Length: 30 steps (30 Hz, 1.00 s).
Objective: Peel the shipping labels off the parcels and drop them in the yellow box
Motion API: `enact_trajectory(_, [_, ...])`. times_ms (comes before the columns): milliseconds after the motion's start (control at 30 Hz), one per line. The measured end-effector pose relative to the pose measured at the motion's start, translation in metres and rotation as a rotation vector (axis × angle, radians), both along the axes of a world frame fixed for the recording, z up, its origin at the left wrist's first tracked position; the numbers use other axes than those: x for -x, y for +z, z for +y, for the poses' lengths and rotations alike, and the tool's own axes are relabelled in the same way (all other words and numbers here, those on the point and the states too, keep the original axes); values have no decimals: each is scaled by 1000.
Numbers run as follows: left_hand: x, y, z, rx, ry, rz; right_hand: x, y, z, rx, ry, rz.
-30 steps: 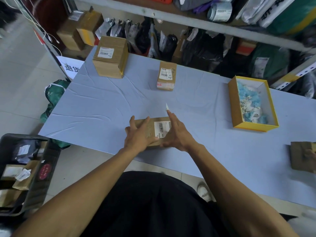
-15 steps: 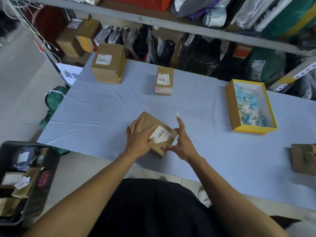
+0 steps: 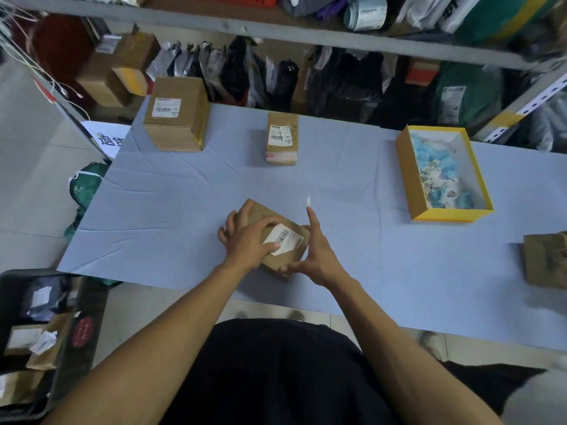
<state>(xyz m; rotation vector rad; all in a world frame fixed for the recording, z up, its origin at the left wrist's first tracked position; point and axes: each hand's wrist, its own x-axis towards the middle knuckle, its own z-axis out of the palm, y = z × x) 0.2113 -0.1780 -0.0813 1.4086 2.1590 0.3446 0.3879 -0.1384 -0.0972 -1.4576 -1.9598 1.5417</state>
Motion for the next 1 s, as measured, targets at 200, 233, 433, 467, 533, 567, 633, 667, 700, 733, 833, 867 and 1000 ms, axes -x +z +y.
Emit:
enact_trajectory(200, [2, -4, -5, -11, -35, 12, 1, 2, 0, -1, 14, -21])
enact_trajectory(233, [2, -3, -5, -12, -34, 12, 1, 2, 0, 1, 13, -25])
enact_trajectory(433, [0, -2, -3, 1, -7, -5, 4, 4, -1, 6, 18, -45])
enact_trajectory(467, [0, -2, -2, 8, -4, -5, 4, 4, -1, 5, 19, -48])
enact_trajectory(533, [0, 0, 2, 28, 1, -14, 6, 4, -1, 2, 16, -60])
enact_trajectory(567, [1, 1, 4, 34, 3, -21, 6, 5, -1, 1, 16, -66])
enact_trajectory(633, [2, 2, 7, 33, 2, -26, 7, 6, 0, -2, 17, -74])
enact_trajectory(667, [2, 2, 7, 28, 0, -27, 7, 6, 0, -3, 16, -77])
enact_trajectory(700, [2, 2, 6, 20, -3, -28, 7, 7, 0, -3, 15, -80])
enact_trajectory(733, [2, 1, 5, 14, -5, -31, 6, 6, -1, -1, 15, -82])
enact_trajectory(833, [2, 3, 4, 14, -10, -38, 6, 6, 0, 2, 17, -86])
enact_trajectory(867, [2, 3, 4, 18, -13, -40, 6, 5, 0, 2, 16, -88])
enact_trajectory(1000, [1, 5, 3, 4, 0, -55, 6, 5, -1, 1, 9, -83])
